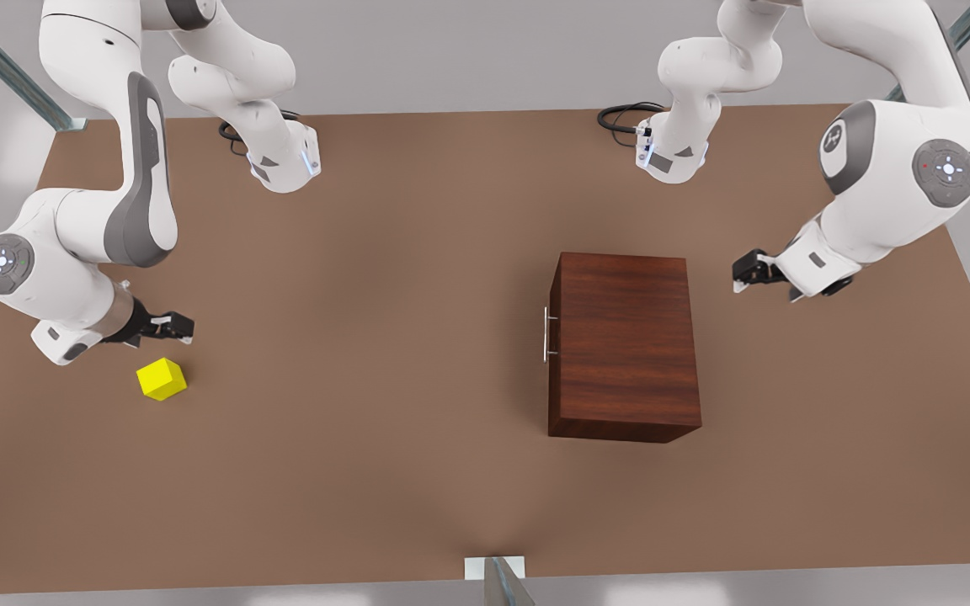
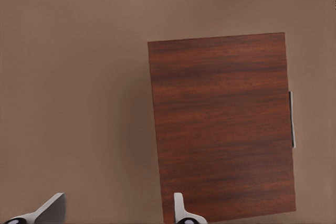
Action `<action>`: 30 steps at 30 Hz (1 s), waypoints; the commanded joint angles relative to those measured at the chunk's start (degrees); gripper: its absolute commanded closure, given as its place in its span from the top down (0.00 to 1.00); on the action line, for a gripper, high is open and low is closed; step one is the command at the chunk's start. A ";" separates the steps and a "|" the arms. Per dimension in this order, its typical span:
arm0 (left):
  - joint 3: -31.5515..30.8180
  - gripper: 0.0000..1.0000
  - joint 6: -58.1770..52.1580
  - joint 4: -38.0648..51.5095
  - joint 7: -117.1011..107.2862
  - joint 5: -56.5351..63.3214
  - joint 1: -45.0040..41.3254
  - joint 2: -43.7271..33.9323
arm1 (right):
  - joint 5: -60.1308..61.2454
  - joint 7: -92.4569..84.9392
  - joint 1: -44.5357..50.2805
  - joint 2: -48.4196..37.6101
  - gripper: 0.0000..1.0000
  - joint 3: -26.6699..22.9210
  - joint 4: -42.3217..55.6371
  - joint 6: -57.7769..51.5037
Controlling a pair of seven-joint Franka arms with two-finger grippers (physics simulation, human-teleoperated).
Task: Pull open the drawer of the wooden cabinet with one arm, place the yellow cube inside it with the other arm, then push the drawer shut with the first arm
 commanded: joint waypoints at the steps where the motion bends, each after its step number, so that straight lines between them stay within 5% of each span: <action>1: -0.04 1.00 2.76 -0.06 -8.46 -0.09 -0.18 0.00 | 0.08 -1.76 0.00 -0.04 1.00 -0.03 0.03 1.23; 7: -1.54 1.00 -0.67 0.46 -11.96 6.24 -13.80 1.84 | 0.43 43.49 -1.31 2.42 1.00 -0.73 4.34 -0.71; 10: -1.63 1.00 0.99 10.66 -29.28 10.19 -25.05 11.51 | 2.54 46.58 -4.13 4.79 1.00 -0.82 4.51 -0.18; 14: -1.54 1.00 5.92 12.95 -52.04 13.44 -35.25 17.93 | 3.77 46.84 -6.50 8.92 1.00 -0.74 3.81 2.54; 20: -1.19 1.00 16.82 15.13 -55.22 13.62 -35.78 26.36 | 6.23 50.88 -11.07 12.17 1.00 -0.38 0.12 12.38; 30: -0.13 1.00 16.65 16.29 -50.12 23.90 -38.07 31.99 | 9.82 50.27 -14.06 13.84 1.00 0.05 -8.67 24.87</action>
